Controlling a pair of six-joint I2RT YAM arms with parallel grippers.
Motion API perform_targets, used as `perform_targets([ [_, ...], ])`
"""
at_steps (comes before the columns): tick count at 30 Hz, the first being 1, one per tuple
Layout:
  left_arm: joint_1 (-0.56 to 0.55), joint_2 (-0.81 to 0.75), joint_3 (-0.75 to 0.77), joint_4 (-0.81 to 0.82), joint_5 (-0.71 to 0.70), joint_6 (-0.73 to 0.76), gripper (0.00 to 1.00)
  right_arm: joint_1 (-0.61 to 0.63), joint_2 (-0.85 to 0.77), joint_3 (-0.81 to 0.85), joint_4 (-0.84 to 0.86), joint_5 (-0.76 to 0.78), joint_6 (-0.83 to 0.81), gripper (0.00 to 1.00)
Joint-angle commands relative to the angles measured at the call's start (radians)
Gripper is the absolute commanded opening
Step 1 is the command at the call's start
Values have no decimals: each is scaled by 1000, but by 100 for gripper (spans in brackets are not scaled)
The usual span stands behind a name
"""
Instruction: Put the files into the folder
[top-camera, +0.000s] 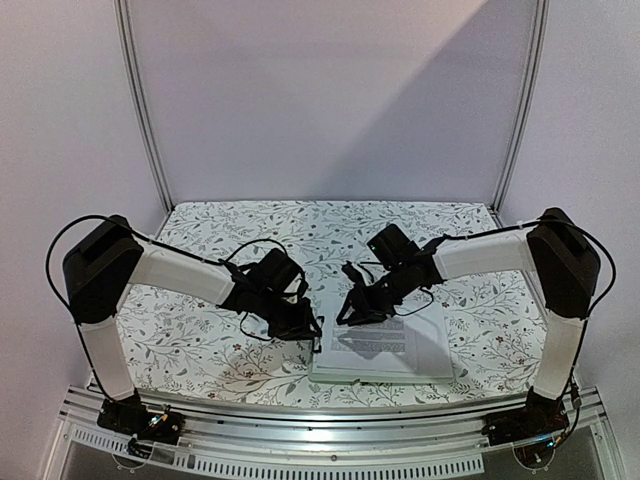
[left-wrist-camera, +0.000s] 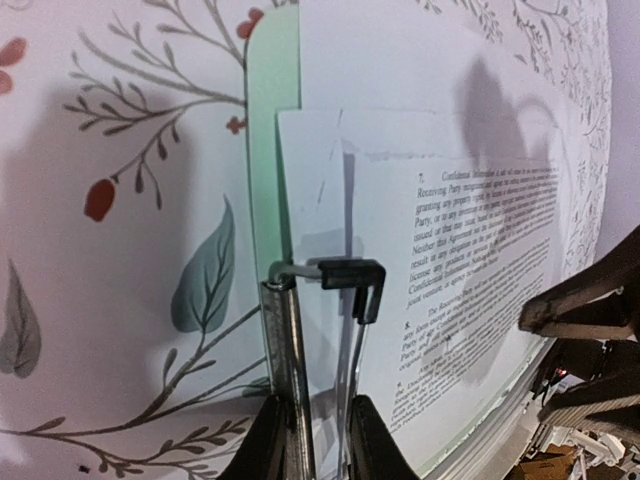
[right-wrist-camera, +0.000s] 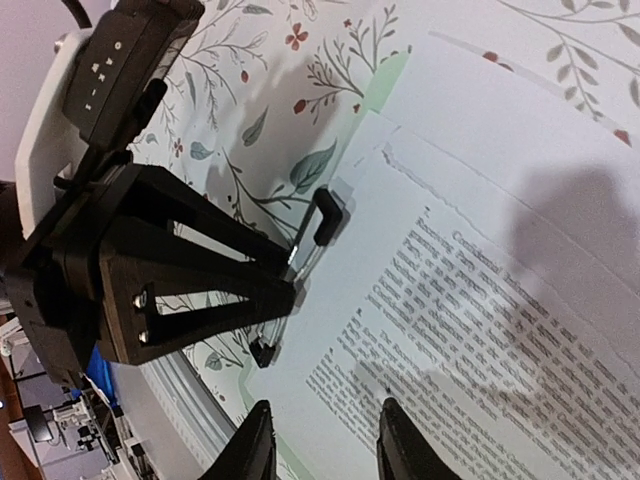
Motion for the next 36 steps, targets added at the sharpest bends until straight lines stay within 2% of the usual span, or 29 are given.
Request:
perform_targets([
  [1,17,66,-30,-86,-36,-3,0,1,-105,-19,-176,177,-32,37],
  [7,20,66,-33,-81,-33,-3,0,-53,-256,-156,-274,354,-11,51],
  [14,21,65,-33,-78,-33,-3,0,-86,-320,-252,-317,433,-3,54],
  [36,23,73,-29,-77,-29,-2,0,-100,-240,-244,-257,342,13,55],
])
